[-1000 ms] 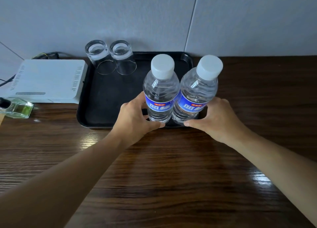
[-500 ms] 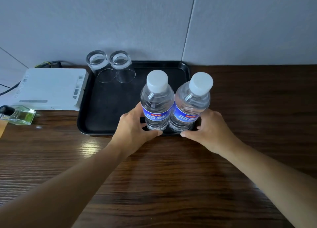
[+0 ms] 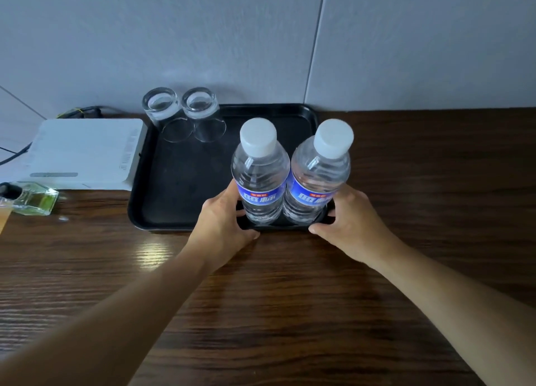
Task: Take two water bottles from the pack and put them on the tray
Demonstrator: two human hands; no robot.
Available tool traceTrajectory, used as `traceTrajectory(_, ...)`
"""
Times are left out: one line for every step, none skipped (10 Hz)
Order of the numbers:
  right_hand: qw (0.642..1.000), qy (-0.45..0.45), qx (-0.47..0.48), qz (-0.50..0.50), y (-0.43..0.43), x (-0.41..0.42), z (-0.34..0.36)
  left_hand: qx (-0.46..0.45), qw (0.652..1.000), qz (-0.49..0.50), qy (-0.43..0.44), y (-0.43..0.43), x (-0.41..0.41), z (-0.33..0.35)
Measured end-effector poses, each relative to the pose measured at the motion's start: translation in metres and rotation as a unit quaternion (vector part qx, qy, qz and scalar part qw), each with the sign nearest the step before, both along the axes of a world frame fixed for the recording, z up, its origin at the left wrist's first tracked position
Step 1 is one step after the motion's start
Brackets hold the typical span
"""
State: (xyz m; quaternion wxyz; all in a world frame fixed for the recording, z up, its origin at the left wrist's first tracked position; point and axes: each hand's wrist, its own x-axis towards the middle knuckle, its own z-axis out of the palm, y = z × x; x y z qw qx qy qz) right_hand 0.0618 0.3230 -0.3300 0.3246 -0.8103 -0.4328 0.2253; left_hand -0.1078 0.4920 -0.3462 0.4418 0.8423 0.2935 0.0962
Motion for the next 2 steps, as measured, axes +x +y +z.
traceTrajectory(0.998, -0.048, -0.038, -0.006, -0.004, -0.001, 0.01, 0.039, 0.998, -0.023, 0.044, 0.007, -0.001, 0.012)
traceTrajectory(0.989, -0.11, -0.099, 0.012, -0.017, 0.001, 0.036, 0.088, 0.991, -0.044, 0.095, 0.022, -0.019, 0.03)
